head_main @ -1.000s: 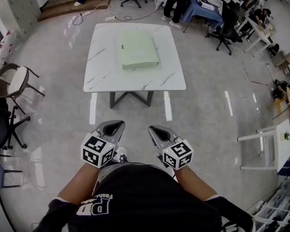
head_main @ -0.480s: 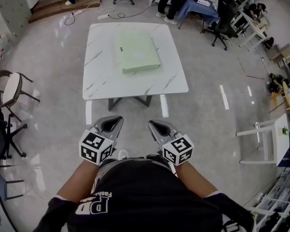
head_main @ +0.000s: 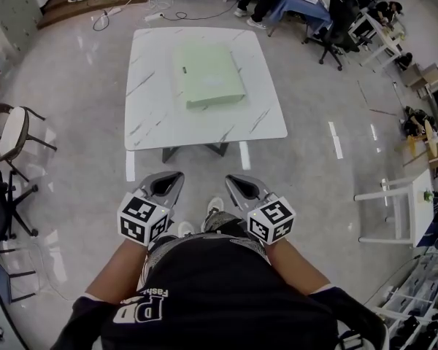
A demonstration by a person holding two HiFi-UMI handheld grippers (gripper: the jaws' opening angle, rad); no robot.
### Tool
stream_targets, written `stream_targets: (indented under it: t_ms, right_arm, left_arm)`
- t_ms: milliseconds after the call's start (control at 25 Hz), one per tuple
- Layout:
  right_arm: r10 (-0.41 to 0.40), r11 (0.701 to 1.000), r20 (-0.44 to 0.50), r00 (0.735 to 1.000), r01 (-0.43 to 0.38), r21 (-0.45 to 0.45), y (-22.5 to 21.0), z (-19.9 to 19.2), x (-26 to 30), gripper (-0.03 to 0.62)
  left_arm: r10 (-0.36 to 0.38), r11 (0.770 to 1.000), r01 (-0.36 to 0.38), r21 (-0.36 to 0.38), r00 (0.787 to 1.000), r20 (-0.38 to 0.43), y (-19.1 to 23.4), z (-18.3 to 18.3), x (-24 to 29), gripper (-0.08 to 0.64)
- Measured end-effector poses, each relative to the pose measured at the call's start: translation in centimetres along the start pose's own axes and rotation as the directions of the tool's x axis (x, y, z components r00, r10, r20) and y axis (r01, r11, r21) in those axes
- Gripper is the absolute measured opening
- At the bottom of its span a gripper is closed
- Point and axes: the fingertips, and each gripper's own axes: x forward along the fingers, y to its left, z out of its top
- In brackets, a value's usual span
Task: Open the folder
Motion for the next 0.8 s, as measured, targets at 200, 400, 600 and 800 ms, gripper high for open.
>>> stream_targets:
  t_ms: [200,400,600,800]
  right_arm:
    - [0.005,1.0,-0.003,1.0,-0.005,0.004,-0.5,0.2,0.9,-0.002]
    - [0.036,0.999,0.011,0.999,-0.036,-0.008,-0.9,1.1,2.6,-0.002]
    - [0.06,0.998,0.013,0.998,-0.059,-0.019,-2.4,1.9,4.1,0.0]
    - [0.078,0.996,0.017,0.997,-0.077,-0.037,-5.1,3.6,6.1,-0.002]
  left_arm:
    - [0.009,1.0,-0.009,-0.006,1.0,-0.007,0.7,-0.3,0.0,0.058]
    - [0.026,1.0,-0.026,-0.003,0.999,-0.019,1.6,-0.2,0.6,0.057]
    - [0.053,0.999,-0.053,-0.001,0.998,-0.026,3.0,0.9,2.1,0.058]
    - [0.071,0.997,-0.071,0.001,0.997,-0.023,4.4,2.9,4.6,0.058]
